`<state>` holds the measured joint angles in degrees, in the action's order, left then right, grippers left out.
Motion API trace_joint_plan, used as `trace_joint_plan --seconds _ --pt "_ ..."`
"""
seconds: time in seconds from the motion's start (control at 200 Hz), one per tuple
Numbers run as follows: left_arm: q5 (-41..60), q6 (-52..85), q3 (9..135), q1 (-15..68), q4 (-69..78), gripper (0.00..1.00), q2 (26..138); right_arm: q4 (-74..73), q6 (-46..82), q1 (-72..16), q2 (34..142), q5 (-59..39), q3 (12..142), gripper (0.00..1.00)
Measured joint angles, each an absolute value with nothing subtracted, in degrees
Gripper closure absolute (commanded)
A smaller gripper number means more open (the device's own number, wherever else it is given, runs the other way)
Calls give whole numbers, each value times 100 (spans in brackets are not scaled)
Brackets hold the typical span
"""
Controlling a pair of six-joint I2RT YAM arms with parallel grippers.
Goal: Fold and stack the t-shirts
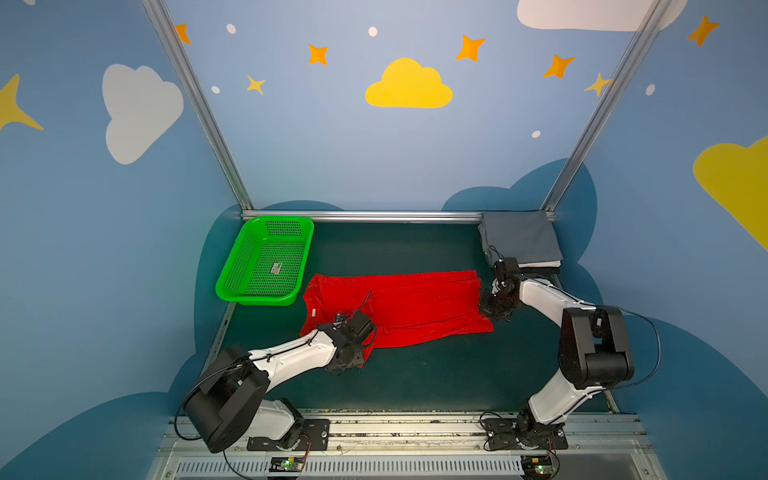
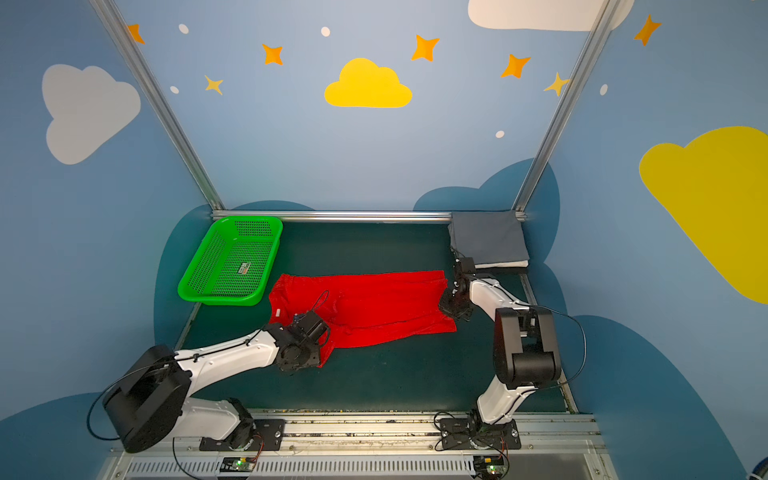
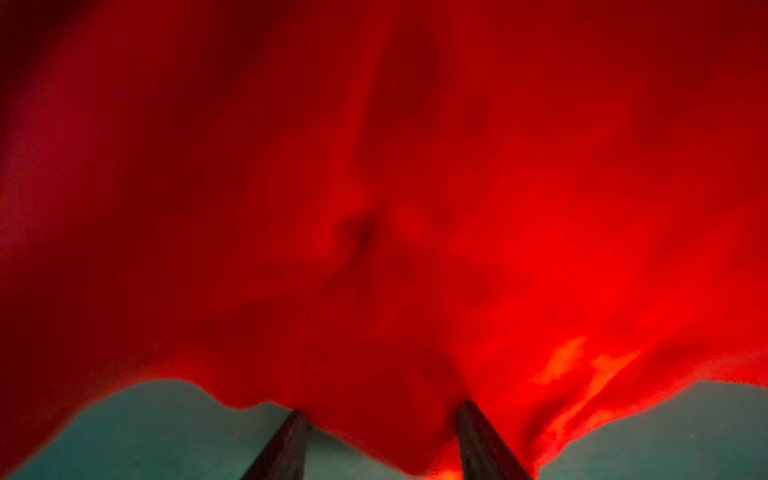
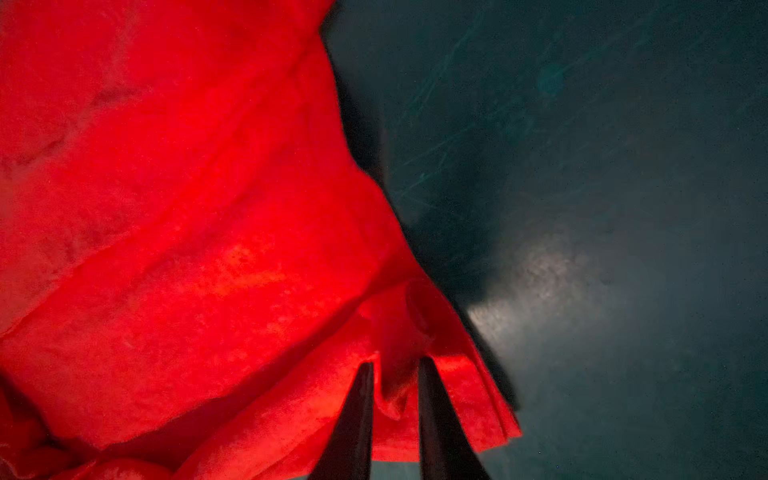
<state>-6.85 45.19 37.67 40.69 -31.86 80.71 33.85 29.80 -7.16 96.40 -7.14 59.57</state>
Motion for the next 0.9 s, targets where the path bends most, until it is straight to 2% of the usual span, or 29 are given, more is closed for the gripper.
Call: trace_joint_plan --seconds 0.105,0.17,0.245,0.566,0.756,0.901 --pt "-709 4508 3848 4069 -3114 76 8189 3382 2982 -711 9640 -749 5957 88" --pt "-707 4541 3907 4069 -3059 89 8248 3376 2985 -705 9640 -773 5955 100" --pt "-657 4560 3977 4080 -2995 96 8291 3365 2991 -694 9640 -799 5955 100" --pt "-655 4563 4112 4027 -3516 96 7835 3365 2978 -694 9629 -803 5944 100" --pt "-556 4431 4453 3494 -3684 96 7168 3363 2978 -694 9620 -801 5944 100" --pt "-495 4239 4644 3116 -3745 96 7196 3363 2985 -694 9620 -801 5944 100"
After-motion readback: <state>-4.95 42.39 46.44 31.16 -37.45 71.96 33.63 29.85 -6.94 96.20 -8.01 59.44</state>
